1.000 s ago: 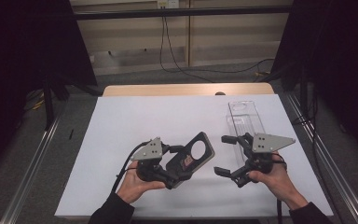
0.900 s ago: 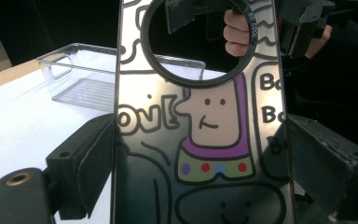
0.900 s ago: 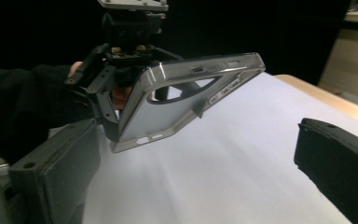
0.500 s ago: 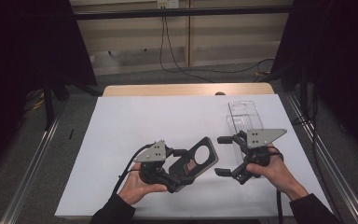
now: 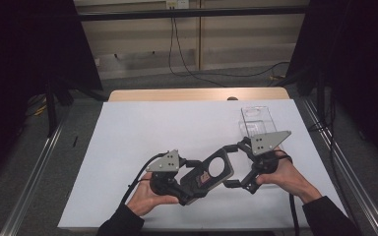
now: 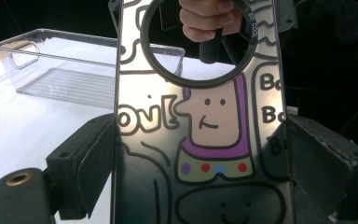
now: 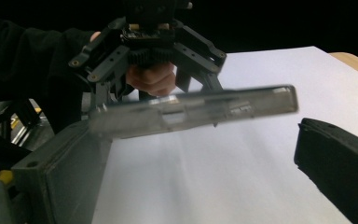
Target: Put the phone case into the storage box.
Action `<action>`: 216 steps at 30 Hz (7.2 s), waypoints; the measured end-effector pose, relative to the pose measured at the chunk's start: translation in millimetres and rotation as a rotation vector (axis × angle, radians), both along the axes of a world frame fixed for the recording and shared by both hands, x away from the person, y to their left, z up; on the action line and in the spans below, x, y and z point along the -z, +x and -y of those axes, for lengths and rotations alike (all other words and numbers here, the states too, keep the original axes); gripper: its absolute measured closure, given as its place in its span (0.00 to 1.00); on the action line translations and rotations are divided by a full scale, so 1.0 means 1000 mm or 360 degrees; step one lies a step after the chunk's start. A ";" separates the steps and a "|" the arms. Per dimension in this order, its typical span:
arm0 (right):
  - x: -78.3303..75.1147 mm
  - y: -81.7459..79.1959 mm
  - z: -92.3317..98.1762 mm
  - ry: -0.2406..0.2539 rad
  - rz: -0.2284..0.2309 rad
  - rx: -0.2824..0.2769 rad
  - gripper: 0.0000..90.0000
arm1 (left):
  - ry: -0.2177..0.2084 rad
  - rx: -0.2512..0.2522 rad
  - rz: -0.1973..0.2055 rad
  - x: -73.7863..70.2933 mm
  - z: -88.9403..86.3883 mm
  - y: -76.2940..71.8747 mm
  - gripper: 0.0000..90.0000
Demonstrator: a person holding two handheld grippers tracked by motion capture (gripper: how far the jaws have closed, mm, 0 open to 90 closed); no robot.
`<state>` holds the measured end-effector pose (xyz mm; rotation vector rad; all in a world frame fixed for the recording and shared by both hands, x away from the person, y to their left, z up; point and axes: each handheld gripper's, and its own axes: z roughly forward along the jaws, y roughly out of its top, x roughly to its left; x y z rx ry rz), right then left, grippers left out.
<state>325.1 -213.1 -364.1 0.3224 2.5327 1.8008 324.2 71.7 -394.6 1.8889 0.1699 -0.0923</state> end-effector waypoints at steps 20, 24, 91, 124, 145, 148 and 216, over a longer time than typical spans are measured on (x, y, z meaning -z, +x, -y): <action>0.000 0.002 -0.012 -0.0011 -0.0006 -0.0171 0.08 | 0.0028 0.0064 -0.0015 0.003 0.003 -0.002 0.14; 0.000 0.001 -0.013 -0.0017 -0.0005 -0.0192 0.09 | 0.0034 0.0092 -0.0023 0.004 0.004 -0.001 0.14; -0.015 0.011 0.016 -0.0129 -0.0181 0.0254 0.13 | 0.0050 -0.0926 0.0123 0.017 -0.088 -0.009 0.02; -0.037 0.010 0.072 -0.0059 -0.0173 0.0662 0.13 | -0.0124 -0.1488 0.0221 0.032 -0.159 -0.036 0.02; -0.064 0.028 0.107 -0.0061 -0.0152 0.0903 0.13 | -0.0098 -0.1470 0.0214 0.034 -0.156 -0.036 0.03; -0.065 0.030 0.112 -0.0046 -0.0158 0.0917 0.13 | -0.0081 -0.1468 0.0215 0.034 -0.157 -0.036 0.03; -0.027 0.099 0.105 -0.0463 -0.0265 0.1750 0.13 | -0.0044 -0.1507 0.0193 0.038 -0.159 -0.032 0.04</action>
